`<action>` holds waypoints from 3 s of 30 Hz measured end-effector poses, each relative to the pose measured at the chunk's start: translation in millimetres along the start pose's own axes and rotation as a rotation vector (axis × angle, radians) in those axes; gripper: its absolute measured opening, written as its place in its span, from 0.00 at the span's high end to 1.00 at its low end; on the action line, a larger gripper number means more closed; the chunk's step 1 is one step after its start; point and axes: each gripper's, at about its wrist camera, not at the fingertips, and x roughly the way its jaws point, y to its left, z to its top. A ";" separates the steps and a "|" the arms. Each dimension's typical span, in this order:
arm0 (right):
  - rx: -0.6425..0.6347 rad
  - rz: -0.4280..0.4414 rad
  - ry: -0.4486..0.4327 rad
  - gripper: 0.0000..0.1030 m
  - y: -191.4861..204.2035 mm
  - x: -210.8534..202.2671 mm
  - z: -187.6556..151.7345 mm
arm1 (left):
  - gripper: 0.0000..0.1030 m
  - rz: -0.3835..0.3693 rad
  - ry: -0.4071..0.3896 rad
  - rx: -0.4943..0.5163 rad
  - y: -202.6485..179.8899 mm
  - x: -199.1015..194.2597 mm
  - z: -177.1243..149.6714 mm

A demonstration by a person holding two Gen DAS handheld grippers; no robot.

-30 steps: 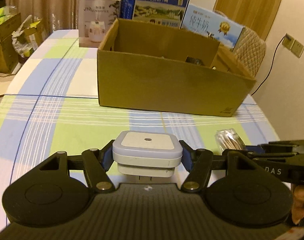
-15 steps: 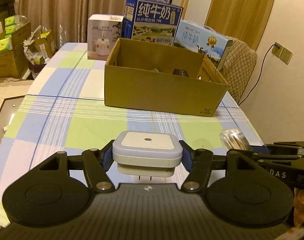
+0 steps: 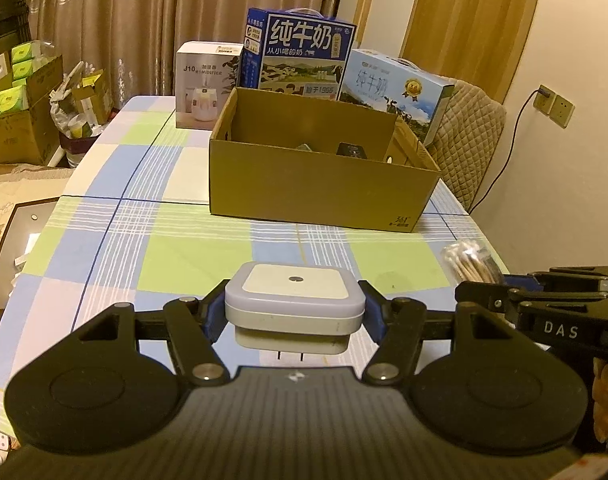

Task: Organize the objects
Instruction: 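Lift and carry the plug device and swab bag toward the box with both tools, then lower the plug device into the box and open the left tool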

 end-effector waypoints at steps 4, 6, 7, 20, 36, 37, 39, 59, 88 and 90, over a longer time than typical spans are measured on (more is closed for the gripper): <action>0.003 -0.003 0.001 0.79 -2.0 -1.5 -2.4 | 0.41 -0.003 -0.001 0.001 -1.2 -0.6 0.4; 0.005 -0.004 0.002 0.79 -3.1 -1.9 -3.1 | 0.41 -0.004 0.000 0.001 -1.7 0.0 0.3; 0.006 -0.004 0.002 0.79 -3.1 -2.3 -3.6 | 0.41 -0.005 0.002 0.001 -1.6 0.5 0.4; 0.016 -0.024 -0.008 0.79 -14.3 -1.1 3.6 | 0.41 0.001 0.010 0.001 0.2 7.6 2.7; 0.019 -0.054 -0.019 0.79 -40.8 9.6 21.9 | 0.41 0.007 0.025 0.028 -0.3 31.4 18.9; 0.017 -0.056 -0.018 0.79 -42.9 11.1 24.1 | 0.41 0.008 0.025 0.032 -0.6 33.7 20.8; 0.011 -0.063 -0.018 0.79 -46.8 14.0 28.9 | 0.41 0.004 0.026 0.035 -0.8 38.6 25.5; -0.052 -0.071 -0.044 0.79 -77.7 55.8 106.7 | 0.41 -0.017 -0.002 0.084 2.6 98.4 113.7; -0.079 -0.050 -0.024 0.79 -91.3 109.7 160.7 | 0.41 -0.026 0.025 0.193 -1.7 156.3 163.0; -0.077 -0.050 -0.022 0.79 -93.9 113.2 162.9 | 0.41 -0.026 0.026 0.199 -1.9 160.5 166.3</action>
